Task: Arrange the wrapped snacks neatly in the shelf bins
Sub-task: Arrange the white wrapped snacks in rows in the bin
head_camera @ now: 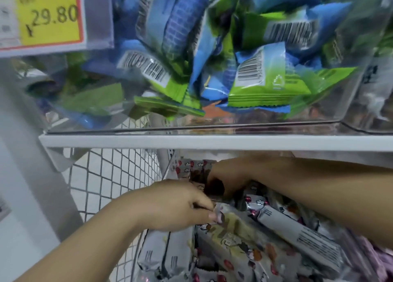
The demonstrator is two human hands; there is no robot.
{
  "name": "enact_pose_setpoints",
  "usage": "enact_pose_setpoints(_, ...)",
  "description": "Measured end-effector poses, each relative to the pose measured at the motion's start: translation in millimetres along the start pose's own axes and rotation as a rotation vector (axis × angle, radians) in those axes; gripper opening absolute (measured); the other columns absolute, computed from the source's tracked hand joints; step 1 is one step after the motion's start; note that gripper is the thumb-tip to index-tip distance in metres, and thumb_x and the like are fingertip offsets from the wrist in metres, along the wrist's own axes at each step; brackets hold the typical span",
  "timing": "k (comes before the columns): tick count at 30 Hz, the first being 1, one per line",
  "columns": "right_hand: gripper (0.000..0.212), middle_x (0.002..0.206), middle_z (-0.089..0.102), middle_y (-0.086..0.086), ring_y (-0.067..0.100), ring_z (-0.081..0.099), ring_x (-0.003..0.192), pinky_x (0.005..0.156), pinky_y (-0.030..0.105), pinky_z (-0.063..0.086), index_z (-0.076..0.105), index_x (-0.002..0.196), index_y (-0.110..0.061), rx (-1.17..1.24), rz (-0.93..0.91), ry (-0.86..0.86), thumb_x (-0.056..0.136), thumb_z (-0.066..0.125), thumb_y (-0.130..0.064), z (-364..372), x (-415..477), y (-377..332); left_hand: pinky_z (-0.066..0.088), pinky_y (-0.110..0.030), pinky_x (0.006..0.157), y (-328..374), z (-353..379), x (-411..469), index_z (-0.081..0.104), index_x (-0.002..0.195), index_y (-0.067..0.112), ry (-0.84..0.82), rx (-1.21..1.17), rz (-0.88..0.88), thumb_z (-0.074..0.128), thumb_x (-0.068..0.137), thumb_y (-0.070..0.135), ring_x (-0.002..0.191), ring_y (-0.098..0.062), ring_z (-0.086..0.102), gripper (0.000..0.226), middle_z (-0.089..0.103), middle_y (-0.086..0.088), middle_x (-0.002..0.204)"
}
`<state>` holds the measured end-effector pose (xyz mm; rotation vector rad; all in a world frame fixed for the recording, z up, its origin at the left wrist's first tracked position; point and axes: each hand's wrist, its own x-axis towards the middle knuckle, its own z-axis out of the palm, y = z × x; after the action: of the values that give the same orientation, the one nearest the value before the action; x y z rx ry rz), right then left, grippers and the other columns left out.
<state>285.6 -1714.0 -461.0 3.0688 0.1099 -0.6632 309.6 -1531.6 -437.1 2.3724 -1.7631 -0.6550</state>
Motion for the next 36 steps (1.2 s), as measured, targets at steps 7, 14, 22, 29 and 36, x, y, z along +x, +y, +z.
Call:
enact_pose_setpoints(7,0.041,0.089,0.057,-0.005,0.016,0.053,0.08,0.066,0.026,0.039,0.062,0.11,-0.017,0.002,0.019,0.054,0.072,0.076,-0.023,9,1,5,0.04,-0.019,0.071,0,2,-7,0.055,0.104,0.057,0.038,0.027,0.011,0.041,0.089,0.06,0.072,0.004,0.048,0.02,0.054,0.026,0.079)
enact_pose_setpoints(14,0.041,0.093,0.054,-0.005,0.015,0.05,0.083,0.068,0.025,0.036,0.06,0.114,-0.015,-0.046,-0.005,0.044,0.076,0.074,-0.021,11,-1,2,0.044,-0.024,0.087,5,-5,-11,0.037,0.113,0.073,-0.076,-0.086,0.026,0.04,0.092,0.054,0.089,0.004,0.055,0.029,0.057,0.026,0.111)
enact_pose_setpoints(22,0.04,0.088,0.055,-0.001,0.017,0.051,0.081,0.066,0.026,0.037,0.061,0.108,-0.009,-0.051,0.045,-0.012,0.076,0.076,-0.027,8,-5,0,0.029,-0.029,0.107,3,-3,-10,0.055,0.104,0.044,-0.126,-0.001,0.063,0.041,0.095,0.048,0.12,-0.002,0.045,0.018,0.054,0.025,0.12)
enact_pose_setpoints(29,0.038,0.075,0.046,-0.001,0.018,0.047,0.078,0.064,0.026,0.038,0.06,0.107,-0.002,-0.207,0.069,-0.034,0.079,0.073,-0.023,12,-6,-12,0.028,-0.027,0.106,-1,0,-9,0.056,0.106,0.047,-0.107,0.002,0.067,0.041,0.094,0.049,0.116,0.003,0.045,0.019,0.054,0.034,0.11)
enact_pose_setpoints(36,0.028,0.069,0.046,-0.002,0.018,0.049,0.074,0.052,0.023,0.036,0.06,0.093,-0.007,-0.154,0.067,0.034,0.074,0.074,-0.023,14,-8,-6,0.024,-0.026,0.109,0,0,-8,0.055,0.116,0.047,-0.076,0.016,0.049,0.041,0.094,0.048,0.123,0.003,0.04,0.026,0.052,0.029,0.127)
